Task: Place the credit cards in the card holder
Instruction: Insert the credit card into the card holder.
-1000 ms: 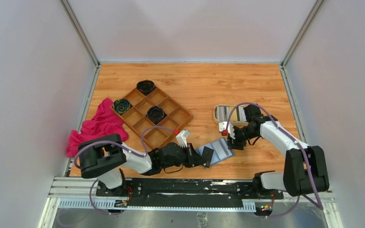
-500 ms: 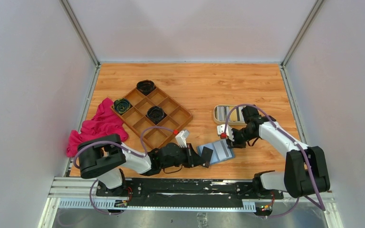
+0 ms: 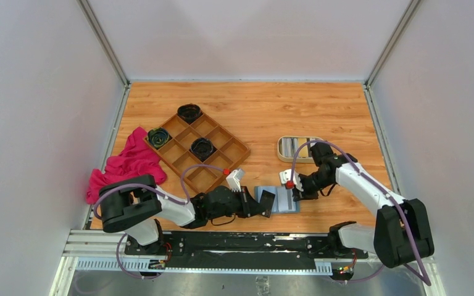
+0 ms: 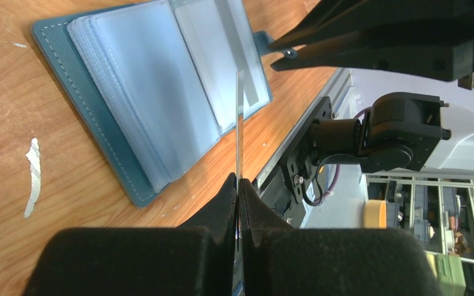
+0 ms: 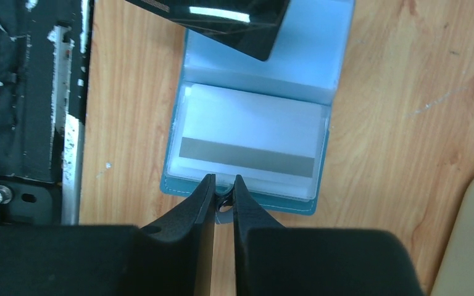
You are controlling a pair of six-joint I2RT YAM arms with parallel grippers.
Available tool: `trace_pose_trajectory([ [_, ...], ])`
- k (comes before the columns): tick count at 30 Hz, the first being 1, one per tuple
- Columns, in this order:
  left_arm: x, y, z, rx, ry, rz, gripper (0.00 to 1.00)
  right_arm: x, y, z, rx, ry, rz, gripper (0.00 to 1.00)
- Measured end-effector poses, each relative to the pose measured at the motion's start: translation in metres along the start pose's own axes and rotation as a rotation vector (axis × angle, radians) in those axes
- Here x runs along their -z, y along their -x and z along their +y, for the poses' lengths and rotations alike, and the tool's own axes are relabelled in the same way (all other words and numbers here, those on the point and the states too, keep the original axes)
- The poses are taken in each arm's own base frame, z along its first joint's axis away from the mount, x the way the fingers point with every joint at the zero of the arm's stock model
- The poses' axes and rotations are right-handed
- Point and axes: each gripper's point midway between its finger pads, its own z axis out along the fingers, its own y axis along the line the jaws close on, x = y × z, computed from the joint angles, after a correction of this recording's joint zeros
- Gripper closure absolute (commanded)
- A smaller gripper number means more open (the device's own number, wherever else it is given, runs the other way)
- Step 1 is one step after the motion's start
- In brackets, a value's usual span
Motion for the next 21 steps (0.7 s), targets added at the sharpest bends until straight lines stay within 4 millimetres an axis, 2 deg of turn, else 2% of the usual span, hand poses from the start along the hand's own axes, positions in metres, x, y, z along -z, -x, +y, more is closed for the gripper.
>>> trace_pose_trajectory([
  [8, 0.002, 0.001, -0.001, 0.0, -0.003, -0.004, 1.0, -0.003, 0.011, 0.013, 0.021, 0.046, -0.027, 0.85],
  [14, 0.002, -0.001, -0.002, -0.001, -0.006, 0.001, 1.0, -0.003, 0.013, 0.015, 0.004, 0.048, -0.034, 0.67],
  [21, 0.002, -0.003, -0.003, -0.003, -0.009, 0.004, 1.0, 0.003, 0.02, 0.015, -0.002, 0.021, -0.048, 0.6],
])
